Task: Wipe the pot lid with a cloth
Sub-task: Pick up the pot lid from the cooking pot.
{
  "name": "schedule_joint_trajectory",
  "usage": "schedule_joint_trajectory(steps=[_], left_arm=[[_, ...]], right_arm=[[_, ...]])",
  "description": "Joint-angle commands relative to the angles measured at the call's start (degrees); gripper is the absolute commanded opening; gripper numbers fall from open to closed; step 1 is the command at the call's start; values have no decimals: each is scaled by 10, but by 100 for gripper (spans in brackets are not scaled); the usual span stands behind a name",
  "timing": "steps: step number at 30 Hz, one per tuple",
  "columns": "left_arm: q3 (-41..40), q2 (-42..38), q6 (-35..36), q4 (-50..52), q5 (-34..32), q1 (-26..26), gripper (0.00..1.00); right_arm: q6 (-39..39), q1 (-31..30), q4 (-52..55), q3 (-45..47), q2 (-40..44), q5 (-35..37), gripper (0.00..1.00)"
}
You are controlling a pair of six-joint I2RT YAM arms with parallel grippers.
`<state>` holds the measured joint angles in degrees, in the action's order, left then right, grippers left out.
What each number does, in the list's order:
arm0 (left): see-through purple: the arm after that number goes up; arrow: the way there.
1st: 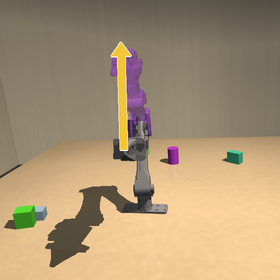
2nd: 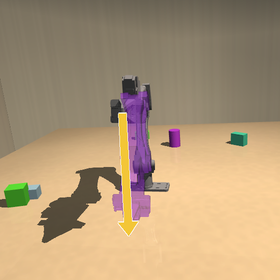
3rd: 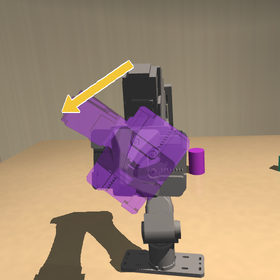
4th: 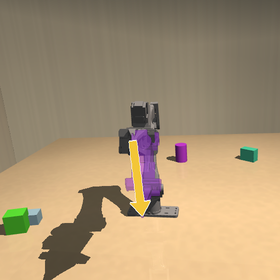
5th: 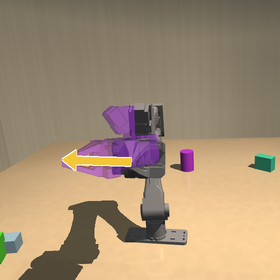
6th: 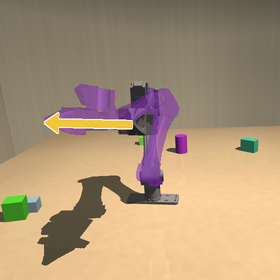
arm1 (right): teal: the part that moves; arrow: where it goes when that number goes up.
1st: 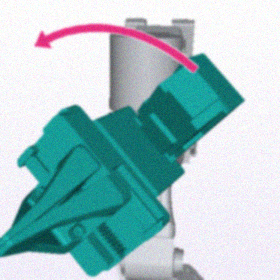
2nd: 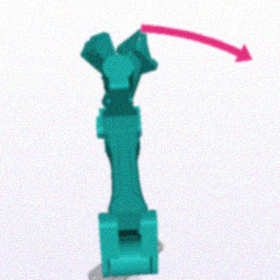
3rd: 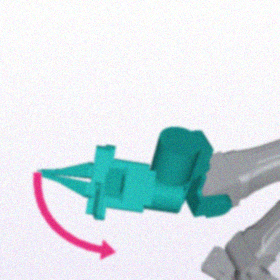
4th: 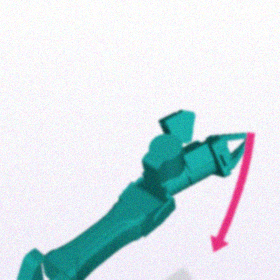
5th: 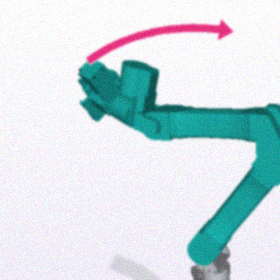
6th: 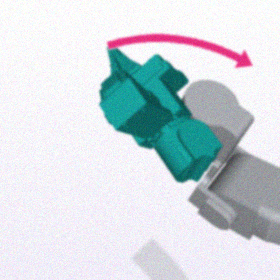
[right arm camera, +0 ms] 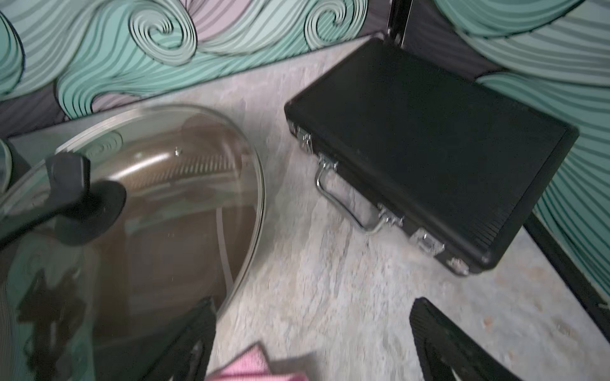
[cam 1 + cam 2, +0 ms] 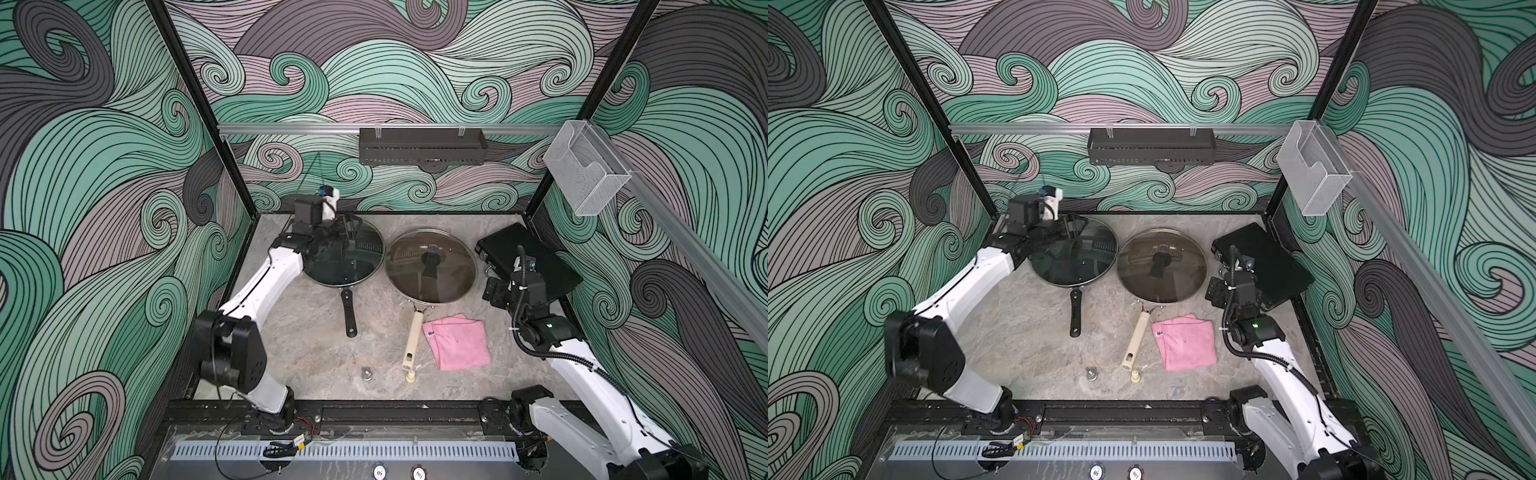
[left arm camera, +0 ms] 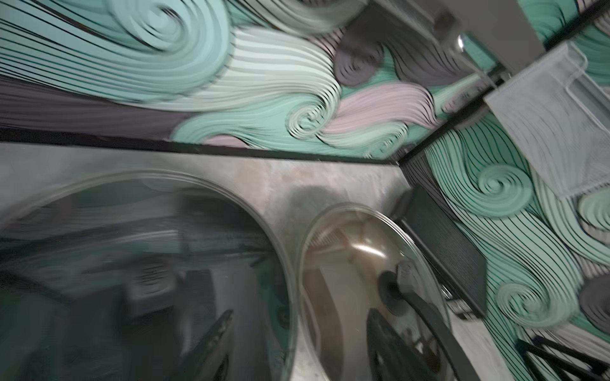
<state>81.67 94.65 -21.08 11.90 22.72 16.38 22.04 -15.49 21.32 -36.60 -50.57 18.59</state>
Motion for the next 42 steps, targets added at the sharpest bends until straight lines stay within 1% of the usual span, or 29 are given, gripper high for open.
schedule_joint_trajectory(steps=[1, 5, 9, 11, 13, 16, 21, 26, 32, 42], left_arm=[[84, 74, -23, 59, 104, 44, 60], [208, 170, -7, 146, 127, 93, 58], [320, 243, 30, 249, 129, 136, 58], [376, 276, 49, 306, 117, 155, 58], [422, 303, 63, 354, 92, 168, 58], [466, 330, 70, 398, 67, 182, 58], [514, 356, 91, 456, 17, 205, 58], [519, 368, 92, 463, -5, 220, 58], [556, 389, 94, 487, -33, 237, 59], [620, 429, 94, 533, -116, 266, 58]], right_arm=[[63, -44, 104, 0, -2, 33, 90], [74, -81, 147, -4, -6, 41, 90], [77, -98, 179, -7, 0, 44, 90], [79, -101, 187, -5, 5, 46, 91], [82, -101, 179, 3, 14, 36, 91], [88, -102, 167, 12, 22, 24, 91], [90, -102, 160, 14, 23, 12, 92], [89, -102, 151, 18, 21, 4, 92], [89, -102, 140, 27, 23, -2, 92], [100, -101, 116, 45, 31, -6, 93]])
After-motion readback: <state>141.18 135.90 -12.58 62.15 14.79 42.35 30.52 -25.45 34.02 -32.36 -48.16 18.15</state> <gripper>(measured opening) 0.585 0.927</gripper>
